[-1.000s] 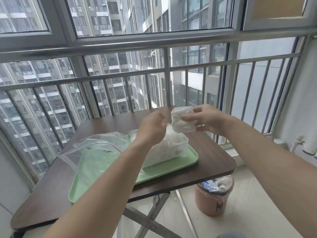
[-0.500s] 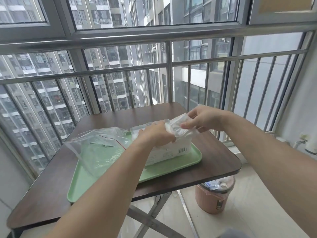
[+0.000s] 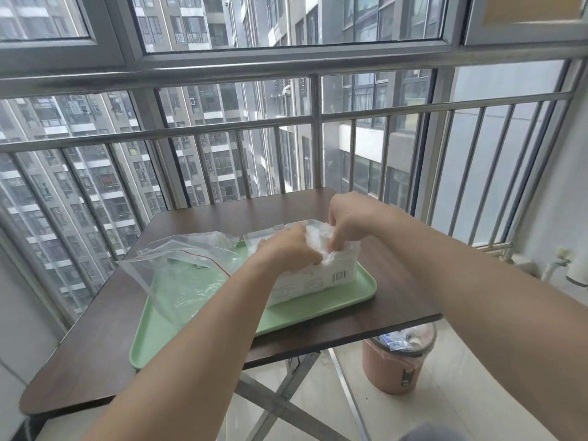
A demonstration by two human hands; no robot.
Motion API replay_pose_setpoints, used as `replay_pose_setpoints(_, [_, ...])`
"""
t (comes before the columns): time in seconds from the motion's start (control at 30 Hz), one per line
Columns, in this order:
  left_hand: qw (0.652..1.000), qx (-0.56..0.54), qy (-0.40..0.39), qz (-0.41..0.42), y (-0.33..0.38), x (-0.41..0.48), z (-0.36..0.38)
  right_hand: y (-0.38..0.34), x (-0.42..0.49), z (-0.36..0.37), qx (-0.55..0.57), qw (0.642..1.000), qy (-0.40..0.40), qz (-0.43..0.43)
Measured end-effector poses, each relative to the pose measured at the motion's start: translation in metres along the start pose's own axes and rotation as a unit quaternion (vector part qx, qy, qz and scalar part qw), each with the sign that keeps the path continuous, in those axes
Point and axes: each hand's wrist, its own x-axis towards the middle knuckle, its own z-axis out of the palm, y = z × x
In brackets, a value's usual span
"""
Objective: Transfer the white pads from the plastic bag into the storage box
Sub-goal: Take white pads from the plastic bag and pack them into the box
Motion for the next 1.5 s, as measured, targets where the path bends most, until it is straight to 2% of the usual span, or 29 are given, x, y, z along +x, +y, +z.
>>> replay_pose_setpoints(0.17, [1.000,-0.003,-0.001,0.001,-0.002,0.000,0.001,-0.020,0.003,0.020,-0.117,0.991,0.060,0.007])
replay_pose_setpoints(0.23, [1.000,-0.005,-0.001,-0.001,-0.002,0.001,0.001,-0.024,0.004,0.022,-0.134,0.989,0.059,0.005])
replay_pose_setpoints(0.3, [1.000,-0.009,-0.007,-0.004,-0.002,0.002,0.001,-0.024,0.004,0.017,-0.136,0.990,0.030,0.003])
replay_pose_setpoints(0.43, [1.000,-0.007,-0.005,-0.003,-0.002,0.004,0.003,-0.027,0.004,0.002,-0.146,0.986,-0.085,-0.014])
replay_pose_setpoints(0.5, [1.000,-0.009,0.003,-0.001,-0.003,0.006,0.004,-0.032,0.004,0.001,-0.156,0.982,-0.108,-0.010])
replay_pose_setpoints(0.6, [1.000,-0.009,0.016,0.008,-0.004,0.006,0.006,-0.039,0.001,0.008,-0.176,0.982,-0.071,0.016])
replay_pose_setpoints(0.7, [0.999,0.013,0.029,0.026,-0.006,0.007,0.010,-0.046,0.000,0.021,-0.146,0.989,0.011,0.034])
replay_pose_setpoints(0.77, [0.999,0.031,0.036,0.024,-0.006,0.005,0.011,-0.046,0.001,0.026,-0.129,0.990,0.035,0.042])
replay_pose_setpoints(0.9, [0.999,0.012,0.031,0.009,-0.004,0.003,0.010,-0.035,0.000,0.024,-0.109,0.993,0.022,0.041])
replay_pose_setpoints(1.03, [0.999,0.014,0.030,-0.001,-0.003,0.002,0.009,-0.021,-0.004,0.010,-0.019,0.997,-0.065,0.024])
replay_pose_setpoints(1.1, [0.999,0.017,0.033,0.000,-0.004,0.002,0.008,-0.017,-0.006,0.005,0.021,0.996,-0.082,0.014])
replay_pose_setpoints(1.2, [0.999,0.007,0.032,0.004,-0.005,0.004,0.007,-0.015,-0.007,0.009,0.015,0.998,-0.062,0.007])
replay_pose_setpoints(1.37, [1.000,-0.020,0.021,-0.002,-0.005,0.000,0.005,-0.016,-0.006,0.028,-0.025,0.999,0.020,0.013])
replay_pose_setpoints(1.5, [0.998,-0.036,0.051,0.006,-0.005,-0.004,0.006,-0.019,-0.007,0.030,-0.025,0.999,0.036,0.011])
